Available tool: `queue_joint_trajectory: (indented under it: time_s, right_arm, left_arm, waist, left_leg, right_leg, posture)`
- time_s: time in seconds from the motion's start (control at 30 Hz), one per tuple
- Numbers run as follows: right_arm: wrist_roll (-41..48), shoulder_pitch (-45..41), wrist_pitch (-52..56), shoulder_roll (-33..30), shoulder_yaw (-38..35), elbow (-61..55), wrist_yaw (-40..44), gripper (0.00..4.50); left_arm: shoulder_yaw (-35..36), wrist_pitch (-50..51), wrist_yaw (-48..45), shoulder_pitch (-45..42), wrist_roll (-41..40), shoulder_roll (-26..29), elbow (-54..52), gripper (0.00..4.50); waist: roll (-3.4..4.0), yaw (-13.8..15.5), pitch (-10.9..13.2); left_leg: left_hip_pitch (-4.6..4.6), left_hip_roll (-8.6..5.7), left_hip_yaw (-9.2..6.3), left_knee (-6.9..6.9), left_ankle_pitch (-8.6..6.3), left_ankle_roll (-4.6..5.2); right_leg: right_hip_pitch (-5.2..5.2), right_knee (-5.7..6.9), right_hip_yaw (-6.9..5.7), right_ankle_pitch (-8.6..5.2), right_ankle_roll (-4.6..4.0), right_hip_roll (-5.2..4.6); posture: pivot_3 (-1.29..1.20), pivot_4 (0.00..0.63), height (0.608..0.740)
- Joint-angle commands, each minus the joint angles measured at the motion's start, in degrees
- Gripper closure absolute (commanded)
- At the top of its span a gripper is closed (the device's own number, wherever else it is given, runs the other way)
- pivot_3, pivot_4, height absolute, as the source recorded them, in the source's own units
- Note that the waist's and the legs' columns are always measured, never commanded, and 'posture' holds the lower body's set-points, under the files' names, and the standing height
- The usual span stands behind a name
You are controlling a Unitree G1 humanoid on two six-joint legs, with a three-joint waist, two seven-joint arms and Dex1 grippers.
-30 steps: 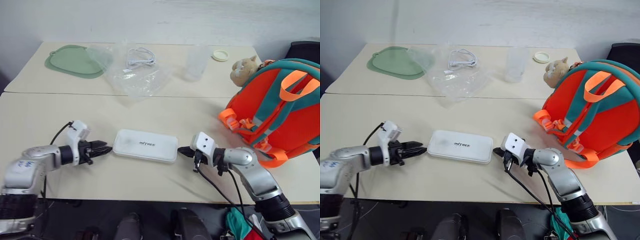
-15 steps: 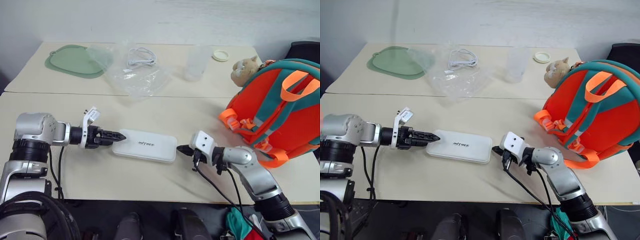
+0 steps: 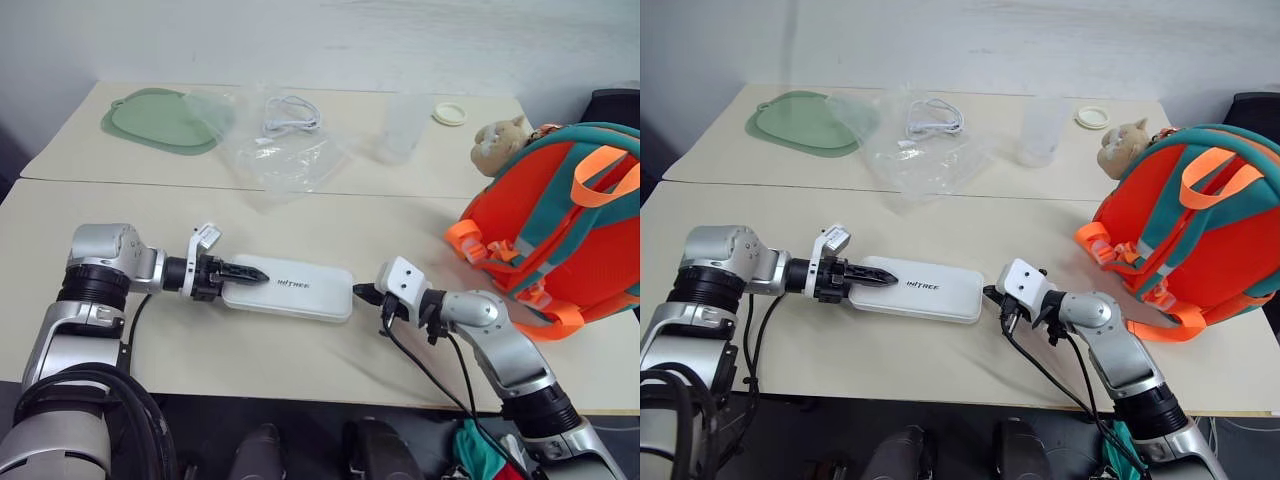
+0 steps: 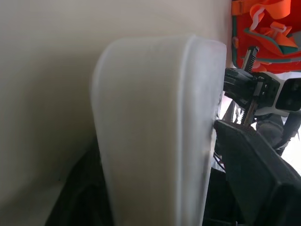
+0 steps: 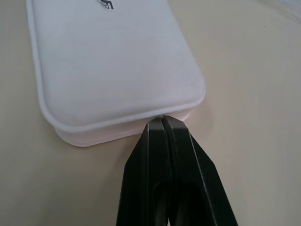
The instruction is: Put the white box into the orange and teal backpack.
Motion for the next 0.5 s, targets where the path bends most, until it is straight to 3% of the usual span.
queue_joint_trajectory:
  time_s: [0.03,0.2,0.4,0.5]
  right_arm:
    - [0.33,0.35,-1.66,0.26,-0.25,-0.77,-0.21,4.50]
    - [0.93,1.29,-2.55,0.05,-0.86,-1.09,0.33,4.50]
    - [3.69,4.47,-5.30,-1.29,-3.20,-3.51,2.56,4.50]
    - [7.09,8.25,-6.92,-2.18,-7.34,-7.02,2.81,4.50]
  left_arm:
    - [-0.61,0.51,0.35,0.74,0.31,-0.30,-0.23,2.44]
    - [1.33,2.61,-0.38,2.02,-1.67,0.34,-1.86,3.22]
    - [1.71,3.67,-3.00,6.57,-8.68,4.28,-10.37,3.22]
    - [7.53,2.76,-2.99,10.08,-11.94,5.95,-15.95,3.22]
  waist:
    - [-0.06,-0.07,-0.04]
    - [-0.08,-0.23,-0.05]
    - [-0.08,-0.43,-0.04]
    - [-0.07,-0.51,-0.03]
  left_leg:
    - [0.00,0.01,-0.01,0.01,0.00,0.00]
    - [0.01,0.00,-0.03,0.04,0.00,0.00]
    - [-0.01,0.04,-0.03,0.02,-0.02,-0.03]
    - [-0.01,0.07,-0.03,-0.01,-0.02,-0.04]
  right_leg:
    - [0.00,0.00,-0.01,0.00,0.00,0.00]
    - [0.03,0.01,-0.01,0.00,0.00,-0.01]
    - [-0.01,0.01,0.01,0.00,0.00,0.00]
    - [-0.03,0.01,0.03,0.00,0.00,0.00]
  posture:
    - [0.00,0.150,0.740]
    - [0.00,0.150,0.740]
    - [0.00,0.150,0.740]
    - [0.00,0.150,0.740]
